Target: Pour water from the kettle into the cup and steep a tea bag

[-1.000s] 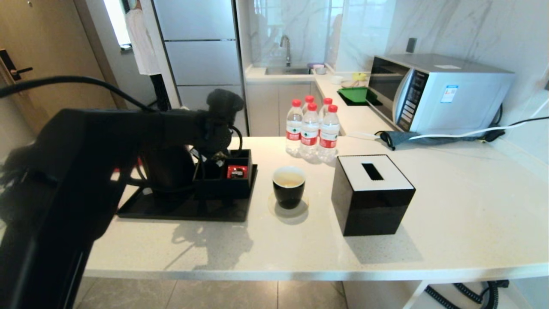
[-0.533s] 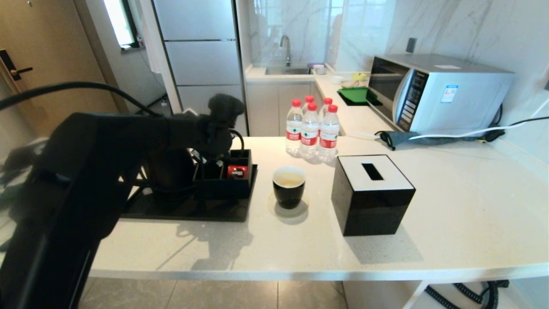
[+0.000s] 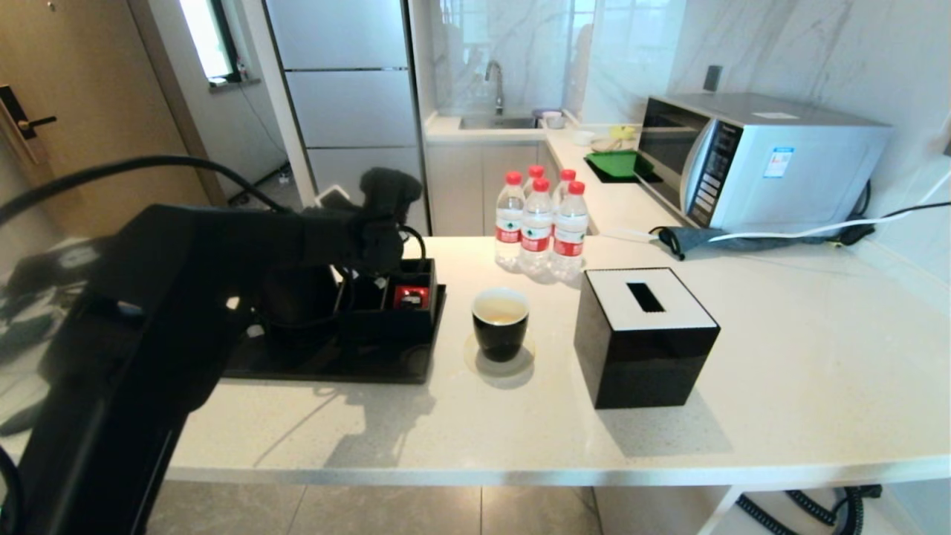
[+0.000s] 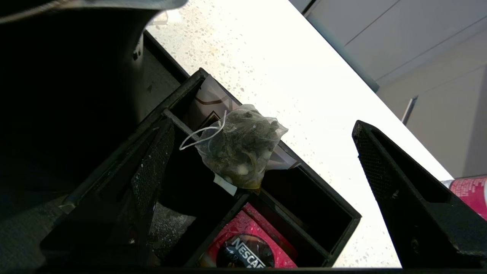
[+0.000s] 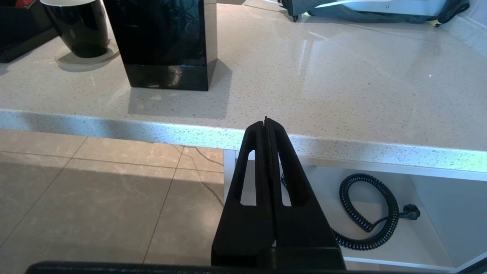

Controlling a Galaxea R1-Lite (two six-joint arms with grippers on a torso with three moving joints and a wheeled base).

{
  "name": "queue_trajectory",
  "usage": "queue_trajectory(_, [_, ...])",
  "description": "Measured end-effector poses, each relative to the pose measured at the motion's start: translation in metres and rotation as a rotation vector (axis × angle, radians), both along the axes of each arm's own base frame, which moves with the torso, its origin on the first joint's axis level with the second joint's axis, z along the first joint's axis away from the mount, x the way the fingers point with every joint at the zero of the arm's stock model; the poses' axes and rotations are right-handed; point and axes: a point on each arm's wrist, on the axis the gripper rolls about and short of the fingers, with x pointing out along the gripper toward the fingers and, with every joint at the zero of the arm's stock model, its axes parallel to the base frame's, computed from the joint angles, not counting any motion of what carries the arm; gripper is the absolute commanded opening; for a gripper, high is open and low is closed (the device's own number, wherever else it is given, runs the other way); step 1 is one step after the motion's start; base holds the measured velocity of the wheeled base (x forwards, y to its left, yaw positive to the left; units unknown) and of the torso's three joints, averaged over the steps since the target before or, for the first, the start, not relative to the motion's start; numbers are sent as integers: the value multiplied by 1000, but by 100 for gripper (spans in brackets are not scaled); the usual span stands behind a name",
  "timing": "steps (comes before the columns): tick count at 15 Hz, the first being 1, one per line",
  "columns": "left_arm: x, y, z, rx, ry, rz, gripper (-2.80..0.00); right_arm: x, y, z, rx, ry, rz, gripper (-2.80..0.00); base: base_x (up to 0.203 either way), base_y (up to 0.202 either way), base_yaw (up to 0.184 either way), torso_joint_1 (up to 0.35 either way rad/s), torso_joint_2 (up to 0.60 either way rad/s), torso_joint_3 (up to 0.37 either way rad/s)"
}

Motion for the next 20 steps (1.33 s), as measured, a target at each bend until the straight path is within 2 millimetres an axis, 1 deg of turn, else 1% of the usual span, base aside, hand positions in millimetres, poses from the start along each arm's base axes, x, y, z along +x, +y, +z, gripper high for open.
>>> queue_trajectory(9, [9,0,-13,28,-7,-12,0,0,0,0,0,0,0,-280,0,0,0,0,0,0])
queue_trajectory(19, [12,0,-18,40,-7,-17,0,0,0,0,0,0,0,-280,0,0,0,0,0,0])
queue_trajectory(20, [12,0,-19,41,-6,-16,-280,0,0,0,0,0,0,-280,0,0,0,0,0,0])
